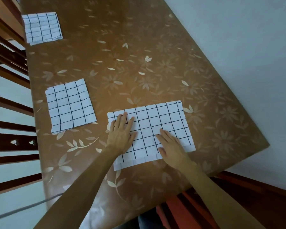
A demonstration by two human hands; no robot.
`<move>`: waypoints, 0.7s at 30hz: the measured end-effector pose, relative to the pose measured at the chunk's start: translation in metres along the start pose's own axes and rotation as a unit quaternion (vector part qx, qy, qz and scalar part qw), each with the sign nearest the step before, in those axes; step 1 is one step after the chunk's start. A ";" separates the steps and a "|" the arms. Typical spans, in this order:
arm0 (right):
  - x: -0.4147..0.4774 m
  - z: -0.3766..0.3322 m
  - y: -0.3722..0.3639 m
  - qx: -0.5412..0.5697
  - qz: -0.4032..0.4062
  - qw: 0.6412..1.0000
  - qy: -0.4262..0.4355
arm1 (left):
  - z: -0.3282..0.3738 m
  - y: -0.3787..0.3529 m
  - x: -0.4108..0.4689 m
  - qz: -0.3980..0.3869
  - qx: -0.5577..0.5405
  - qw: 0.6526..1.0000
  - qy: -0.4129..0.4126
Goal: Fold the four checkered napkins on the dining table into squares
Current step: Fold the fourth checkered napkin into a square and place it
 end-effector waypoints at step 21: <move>-0.037 -0.007 -0.006 -0.016 0.087 0.996 0.023 | 0.039 -0.019 0.023 -0.060 0.036 0.993 -0.094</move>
Point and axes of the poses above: each hand's wrist, its own x-axis towards the middle knuckle, its own y-axis out of the back of the hand, z = x × y, the point moved 2 cm from there along x, towards the middle knuckle, and after that the axes turned 15 degrees about z, right-handed, at the moved point
